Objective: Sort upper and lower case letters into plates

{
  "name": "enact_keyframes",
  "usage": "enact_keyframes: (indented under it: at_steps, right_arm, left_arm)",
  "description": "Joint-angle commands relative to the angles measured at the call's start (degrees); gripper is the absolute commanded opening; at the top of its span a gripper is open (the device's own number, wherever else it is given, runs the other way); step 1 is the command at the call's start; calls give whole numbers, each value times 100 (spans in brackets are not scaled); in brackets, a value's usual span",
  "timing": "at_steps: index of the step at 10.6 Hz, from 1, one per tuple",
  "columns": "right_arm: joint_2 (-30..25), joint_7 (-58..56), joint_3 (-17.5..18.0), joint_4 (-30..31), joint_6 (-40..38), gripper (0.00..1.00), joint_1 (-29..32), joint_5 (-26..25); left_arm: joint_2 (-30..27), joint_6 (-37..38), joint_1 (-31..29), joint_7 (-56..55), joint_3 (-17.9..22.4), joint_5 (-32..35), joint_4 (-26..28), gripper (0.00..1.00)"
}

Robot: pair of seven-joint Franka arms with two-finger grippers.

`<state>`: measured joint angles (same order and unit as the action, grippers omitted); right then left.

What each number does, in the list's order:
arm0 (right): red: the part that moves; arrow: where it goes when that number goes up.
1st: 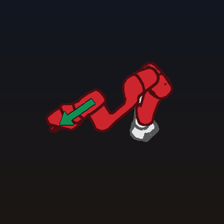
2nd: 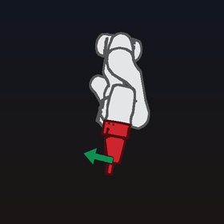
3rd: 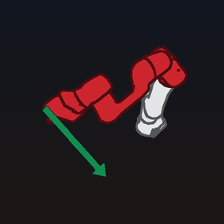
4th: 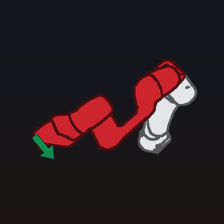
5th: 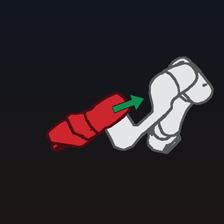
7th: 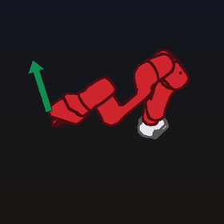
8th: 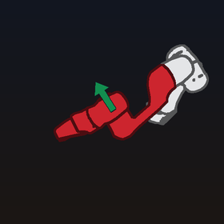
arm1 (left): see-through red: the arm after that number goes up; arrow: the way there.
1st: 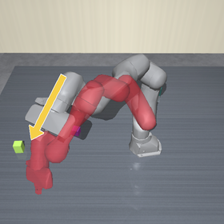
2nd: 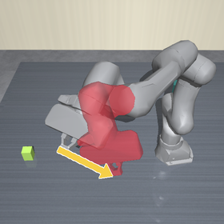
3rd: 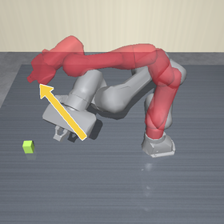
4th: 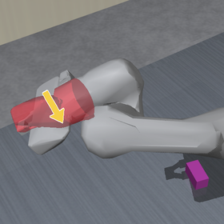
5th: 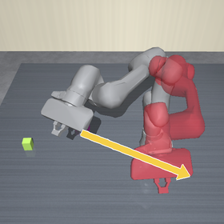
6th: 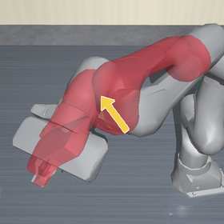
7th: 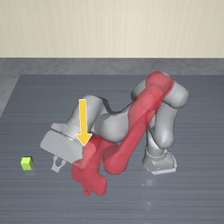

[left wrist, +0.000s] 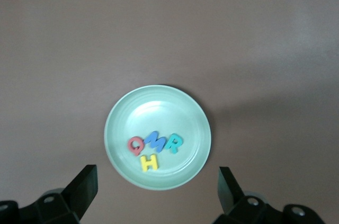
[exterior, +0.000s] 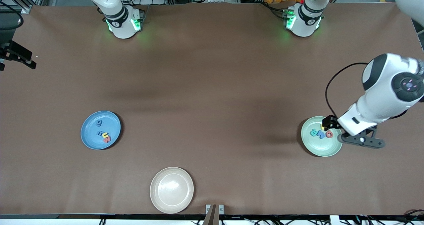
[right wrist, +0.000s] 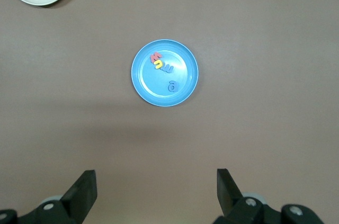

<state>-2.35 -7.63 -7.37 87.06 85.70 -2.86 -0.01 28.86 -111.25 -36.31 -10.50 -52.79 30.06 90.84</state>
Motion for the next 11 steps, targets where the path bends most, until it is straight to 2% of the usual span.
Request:
enact_keyframes:
  at_steps: [1,3,5,7,10,11]
  right_arm:
    - [77,104,34,-242,-159,100,-91,27]
    - [85,113,34,-224,-89,100,-127,36]
    - [94,104,25,-224,7,100,-118,123]
    - [94,104,17,-172,-1,100,-101,150]
    - [94,104,17,-163,-10,100,-101,159]
    - [85,104,17,-163,-27,100,-101,150]
  left_arm:
    - [-381,820,2,-49,-161,-193,-328,100]
    - [-504,1489,2,-49,-302,-377,-732,100]
    - [-766,1738,193,-40,-268,-736,-988,100]
    - [-1065,1922,763,-49,319,-912,-1015,100]
    - [-1558,1923,1748,-5,1794,-1728,-1015,100]
    - [-1629,1923,1986,4,2120,-1957,-1007,100]
